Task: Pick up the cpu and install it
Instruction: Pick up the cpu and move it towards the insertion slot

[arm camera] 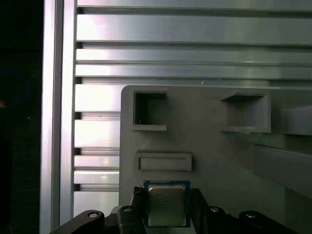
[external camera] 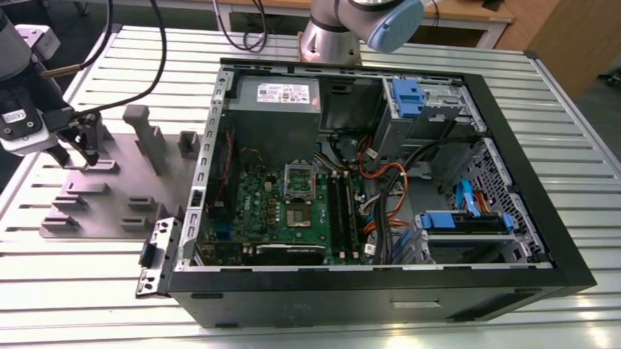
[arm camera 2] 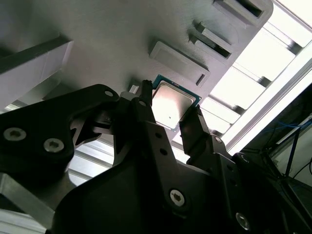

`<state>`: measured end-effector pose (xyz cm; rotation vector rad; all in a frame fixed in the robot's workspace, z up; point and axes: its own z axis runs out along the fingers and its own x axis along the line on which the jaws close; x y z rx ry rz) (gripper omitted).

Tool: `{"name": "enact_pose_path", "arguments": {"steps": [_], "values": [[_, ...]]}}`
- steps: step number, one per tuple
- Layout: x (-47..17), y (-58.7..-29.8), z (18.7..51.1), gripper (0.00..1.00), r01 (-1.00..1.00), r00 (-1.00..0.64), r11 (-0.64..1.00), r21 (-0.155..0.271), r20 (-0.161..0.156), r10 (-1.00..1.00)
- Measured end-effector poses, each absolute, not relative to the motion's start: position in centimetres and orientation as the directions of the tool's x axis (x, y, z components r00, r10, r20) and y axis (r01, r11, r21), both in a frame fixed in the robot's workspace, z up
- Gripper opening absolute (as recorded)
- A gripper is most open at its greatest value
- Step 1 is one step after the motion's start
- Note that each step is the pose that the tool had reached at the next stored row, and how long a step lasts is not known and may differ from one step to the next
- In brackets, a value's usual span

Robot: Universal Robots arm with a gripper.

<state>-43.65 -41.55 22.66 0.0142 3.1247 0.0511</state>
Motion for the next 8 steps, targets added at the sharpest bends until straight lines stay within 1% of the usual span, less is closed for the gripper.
{"name": "enact_pose_path", "arguments": {"steps": [8], "values": [[-43.54, -41.55, 22.65, 0.47, 0.009, -1.0, 0.999, 0.033, -0.016, 0.009]]}}
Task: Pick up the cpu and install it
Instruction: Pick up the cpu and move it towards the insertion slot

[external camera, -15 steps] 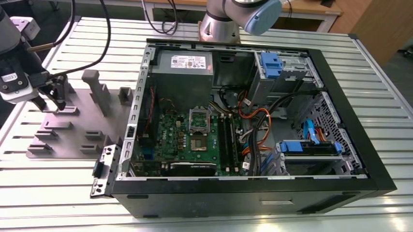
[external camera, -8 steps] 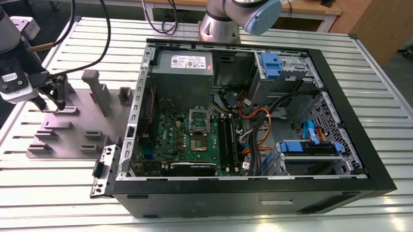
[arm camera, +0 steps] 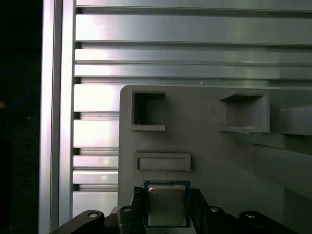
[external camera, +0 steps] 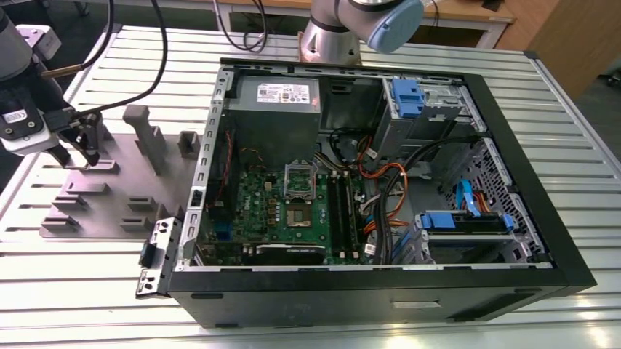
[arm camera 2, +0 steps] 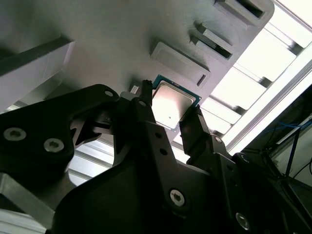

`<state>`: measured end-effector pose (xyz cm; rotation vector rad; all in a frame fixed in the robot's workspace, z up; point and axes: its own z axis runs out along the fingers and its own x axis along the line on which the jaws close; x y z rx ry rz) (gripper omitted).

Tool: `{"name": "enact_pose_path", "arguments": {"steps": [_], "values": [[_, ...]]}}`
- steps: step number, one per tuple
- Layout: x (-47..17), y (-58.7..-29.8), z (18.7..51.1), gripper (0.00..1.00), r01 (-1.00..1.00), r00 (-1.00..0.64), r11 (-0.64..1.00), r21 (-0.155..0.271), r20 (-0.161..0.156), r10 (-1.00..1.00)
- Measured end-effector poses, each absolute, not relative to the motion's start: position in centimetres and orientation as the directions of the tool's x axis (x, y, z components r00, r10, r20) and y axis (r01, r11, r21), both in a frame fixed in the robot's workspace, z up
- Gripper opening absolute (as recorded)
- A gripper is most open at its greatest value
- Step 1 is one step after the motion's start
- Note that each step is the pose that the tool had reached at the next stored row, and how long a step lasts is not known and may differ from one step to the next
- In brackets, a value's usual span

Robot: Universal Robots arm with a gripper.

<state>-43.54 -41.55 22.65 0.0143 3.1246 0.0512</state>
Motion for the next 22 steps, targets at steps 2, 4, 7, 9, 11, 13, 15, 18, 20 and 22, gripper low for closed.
{"name": "enact_pose_path", "arguments": {"steps": [2, 4, 7, 9, 11, 13, 15, 18, 20, 22], "values": [[-43.53, -41.55, 22.66, 0.47, 0.009, -1.0, 0.999, 0.033, -0.016, 0.009], [-43.53, -41.55, 22.72, 0.47, 0.009, -1.0, 0.999, 0.033, -0.016, 0.009], [-43.54, -41.55, 22.86, 0.47, 0.009, -1.0, 0.999, 0.033, -0.016, 0.009], [-43.54, -41.55, 22.96, 0.47, 0.009, -1.0, 0.999, 0.033, -0.016, 0.009], [-43.54, -41.55, 23.08, 0.47, 0.009, -1.0, 0.999, 0.033, -0.016, 0.009], [-43.53, -41.55, 23.18, 0.47, 0.009, -1.0, 0.999, 0.033, -0.016, 0.009], [-43.53, -41.55, 23.28, 0.47, 0.009, -1.0, 0.999, 0.033, -0.016, 0.009], [-43.53, -41.55, 23.41, 0.47, 0.009, -1.0, 0.999, 0.033, -0.017, 0.009], [-43.53, -41.55, 23.5, 0.47, 0.009, -1.0, 0.999, 0.033, -0.016, 0.009], [-43.54, -41.55, 23.58, 0.47, 0.009, -1.0, 0.999, 0.033, -0.016, 0.009]]}}
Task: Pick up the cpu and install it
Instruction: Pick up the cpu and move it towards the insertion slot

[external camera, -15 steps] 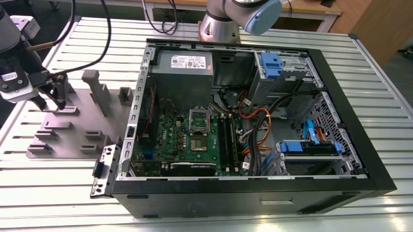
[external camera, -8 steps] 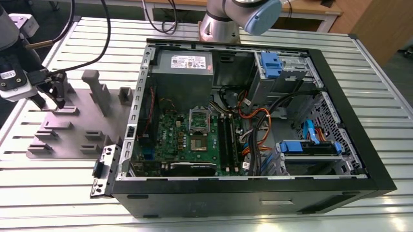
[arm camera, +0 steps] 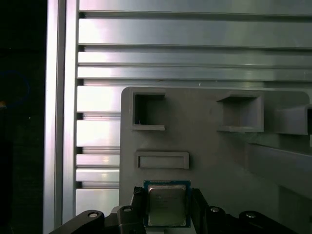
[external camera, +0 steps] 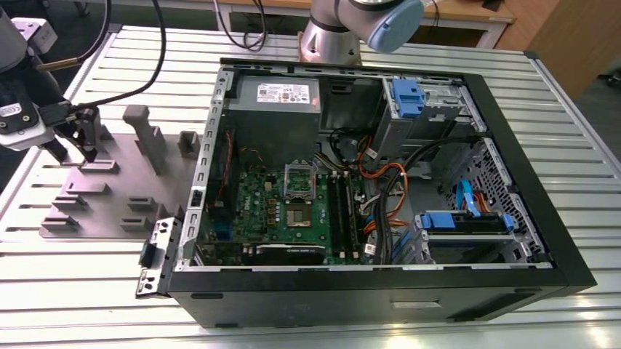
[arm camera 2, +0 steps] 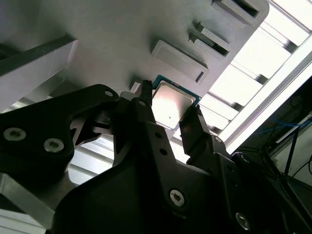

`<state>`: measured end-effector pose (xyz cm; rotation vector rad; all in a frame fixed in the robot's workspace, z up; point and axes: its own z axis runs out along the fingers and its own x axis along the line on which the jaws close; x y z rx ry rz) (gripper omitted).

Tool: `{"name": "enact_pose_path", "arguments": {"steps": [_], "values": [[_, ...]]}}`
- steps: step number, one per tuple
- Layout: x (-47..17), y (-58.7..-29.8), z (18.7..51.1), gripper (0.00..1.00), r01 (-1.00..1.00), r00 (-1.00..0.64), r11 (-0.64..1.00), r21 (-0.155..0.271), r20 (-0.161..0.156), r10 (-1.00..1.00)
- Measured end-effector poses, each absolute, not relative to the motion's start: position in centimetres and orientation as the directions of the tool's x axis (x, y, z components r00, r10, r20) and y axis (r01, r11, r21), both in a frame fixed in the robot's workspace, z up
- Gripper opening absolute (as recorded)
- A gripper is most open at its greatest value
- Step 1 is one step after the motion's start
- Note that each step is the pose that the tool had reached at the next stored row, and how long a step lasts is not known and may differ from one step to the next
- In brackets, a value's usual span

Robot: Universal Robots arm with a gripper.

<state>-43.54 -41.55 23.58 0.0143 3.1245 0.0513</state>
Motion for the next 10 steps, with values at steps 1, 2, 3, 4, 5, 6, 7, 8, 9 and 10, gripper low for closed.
{"name": "enact_pose_path", "arguments": {"steps": [1, 2, 3, 4, 5, 6, 7, 8, 9, 10], "values": [[-43.54, -41.55, 23.61, 0.47, 0.009, -1.0, 0.999, 0.033, -0.016, 0.009], [-43.53, -41.55, 23.65, 0.47, 0.009, -1.0, 0.999, 0.033, -0.016, 0.009], [-43.53, -41.55, 23.65, 0.47, 0.009, -1.0, 0.999, 0.033, -0.017, 0.009], [-43.53, -41.55, 23.71, 0.47, 0.009, -1.0, 0.999, 0.033, -0.016, 0.009], [-43.54, -41.55, 23.85, 0.47, 0.009, -1.0, 0.999, 0.033, -0.016, 0.009], [-43.54, -41.55, 23.86, 0.47, 0.009, -1.0, 0.999, 0.033, -0.016, 0.009], [-43.53, -41.55, 23.86, 0.47, 0.009, -1.0, 0.999, 0.033, -0.016, 0.009], [-43.53, -41.55, 23.87, 0.47, 0.009, -1.0, 0.999, 0.033, -0.016, 0.009], [-43.53, -41.55, 23.87, 0.47, 0.009, -1.0, 0.999, 0.033, -0.016, 0.009], [-43.53, -41.55, 24.12, 0.47, 0.009, -1.0, 0.999, 0.033, -0.016, 0.009]]}}
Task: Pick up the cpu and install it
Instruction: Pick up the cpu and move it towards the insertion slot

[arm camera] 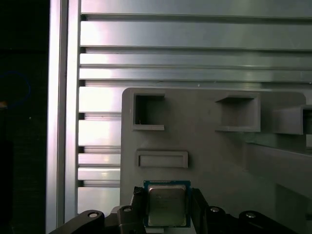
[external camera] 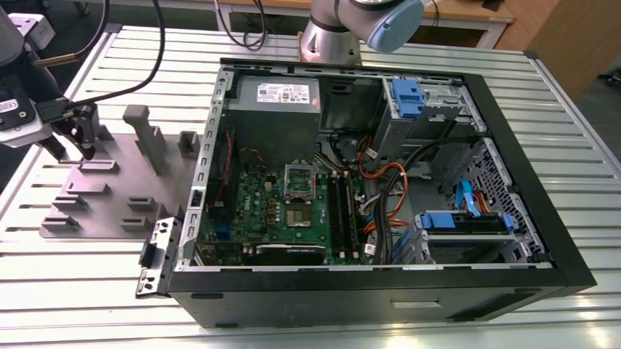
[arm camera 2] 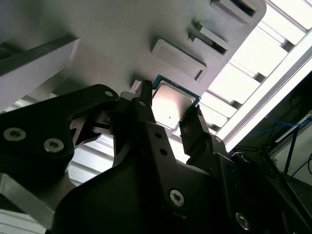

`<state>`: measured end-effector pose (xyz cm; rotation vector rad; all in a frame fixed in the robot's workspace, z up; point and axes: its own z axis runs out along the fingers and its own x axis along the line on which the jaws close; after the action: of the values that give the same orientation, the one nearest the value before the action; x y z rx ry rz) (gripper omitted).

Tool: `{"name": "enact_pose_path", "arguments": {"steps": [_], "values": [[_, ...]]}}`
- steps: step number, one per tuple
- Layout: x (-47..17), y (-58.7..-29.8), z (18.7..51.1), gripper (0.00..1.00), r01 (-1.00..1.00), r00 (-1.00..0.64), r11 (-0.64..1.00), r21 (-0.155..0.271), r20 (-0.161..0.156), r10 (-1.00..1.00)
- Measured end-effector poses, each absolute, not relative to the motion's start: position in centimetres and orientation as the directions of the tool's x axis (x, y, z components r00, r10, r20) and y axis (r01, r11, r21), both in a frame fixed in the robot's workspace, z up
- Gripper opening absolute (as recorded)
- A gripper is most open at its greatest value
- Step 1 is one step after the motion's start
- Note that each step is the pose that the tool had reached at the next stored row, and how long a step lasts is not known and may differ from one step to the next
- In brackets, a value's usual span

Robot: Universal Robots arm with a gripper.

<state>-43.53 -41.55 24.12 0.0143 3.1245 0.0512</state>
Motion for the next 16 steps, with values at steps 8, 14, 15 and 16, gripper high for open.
{"name": "enact_pose_path", "arguments": {"steps": [8, 14, 15, 16], "values": [[-43.5, -41.5, 24.7, 0.47, 0.009, -1.0, 0.999, 0.033, -0.016, 0.009], [-43.5, -41.5, 26.1, 0.47, 0.009, -1.0, 0.999, 0.033, -0.016, 0.009], [-43.5, -41.5, 26.1, 0.47, 0.009, -1.0, 0.999, 0.033, -0.016, 0.009], [-43.5, -41.5, 26.2, 0.47, 0.009, -1.0, 0.999, 0.033, -0.016, 0.009]]}}
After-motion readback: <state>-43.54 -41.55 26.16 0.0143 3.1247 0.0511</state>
